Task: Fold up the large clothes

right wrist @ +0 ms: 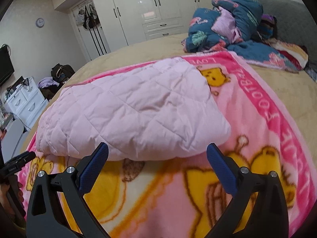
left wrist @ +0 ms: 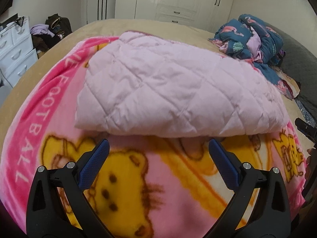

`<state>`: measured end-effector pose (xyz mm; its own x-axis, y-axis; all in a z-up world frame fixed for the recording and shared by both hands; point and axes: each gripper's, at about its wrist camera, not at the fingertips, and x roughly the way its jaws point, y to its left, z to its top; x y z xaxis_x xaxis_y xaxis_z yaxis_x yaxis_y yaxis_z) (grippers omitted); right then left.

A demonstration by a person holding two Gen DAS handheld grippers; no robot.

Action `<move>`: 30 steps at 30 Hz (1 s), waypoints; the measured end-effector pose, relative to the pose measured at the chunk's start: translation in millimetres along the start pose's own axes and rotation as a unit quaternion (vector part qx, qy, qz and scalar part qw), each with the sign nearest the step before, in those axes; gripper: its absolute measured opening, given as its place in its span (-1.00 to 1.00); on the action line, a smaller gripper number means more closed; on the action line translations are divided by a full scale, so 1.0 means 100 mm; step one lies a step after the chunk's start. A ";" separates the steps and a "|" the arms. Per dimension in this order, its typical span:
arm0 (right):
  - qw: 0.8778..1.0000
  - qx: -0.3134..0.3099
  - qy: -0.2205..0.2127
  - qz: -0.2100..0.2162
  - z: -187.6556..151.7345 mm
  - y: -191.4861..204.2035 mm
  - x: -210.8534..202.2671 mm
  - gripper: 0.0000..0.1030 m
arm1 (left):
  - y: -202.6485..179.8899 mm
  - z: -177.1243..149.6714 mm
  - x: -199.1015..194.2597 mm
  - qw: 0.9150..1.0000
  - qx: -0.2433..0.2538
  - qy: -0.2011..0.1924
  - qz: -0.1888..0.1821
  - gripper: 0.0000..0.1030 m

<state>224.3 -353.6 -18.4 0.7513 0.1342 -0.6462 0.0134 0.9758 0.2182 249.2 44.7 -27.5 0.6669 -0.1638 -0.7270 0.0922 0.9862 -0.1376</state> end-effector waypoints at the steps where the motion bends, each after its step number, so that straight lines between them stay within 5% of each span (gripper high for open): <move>1: 1.000 0.006 0.003 -0.001 -0.03 -0.03 0.04 0.92 | 0.01 -0.03 0.03 1.000 0.000 0.005 0.002 0.82; 19: 0.996 0.065 0.057 -0.024 -0.26 -0.31 0.57 0.92 | 0.37 -0.17 0.48 0.991 -0.106 0.067 -0.047 0.82; 26: 0.987 0.149 0.058 0.018 -0.16 -0.45 0.68 0.92 | 0.74 -0.05 0.62 0.963 -0.231 0.061 -0.124 0.82; 30: 0.978 0.198 0.058 0.033 -0.08 -0.52 0.78 0.92 | 0.92 0.03 0.71 0.951 -0.276 0.053 -0.130 0.82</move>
<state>277.2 -392.7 -86.1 0.6794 0.2355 -0.6949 0.2399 0.8237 0.5138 307.0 124.4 -89.6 0.5934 -0.4307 -0.6800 -0.1787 0.7532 -0.6330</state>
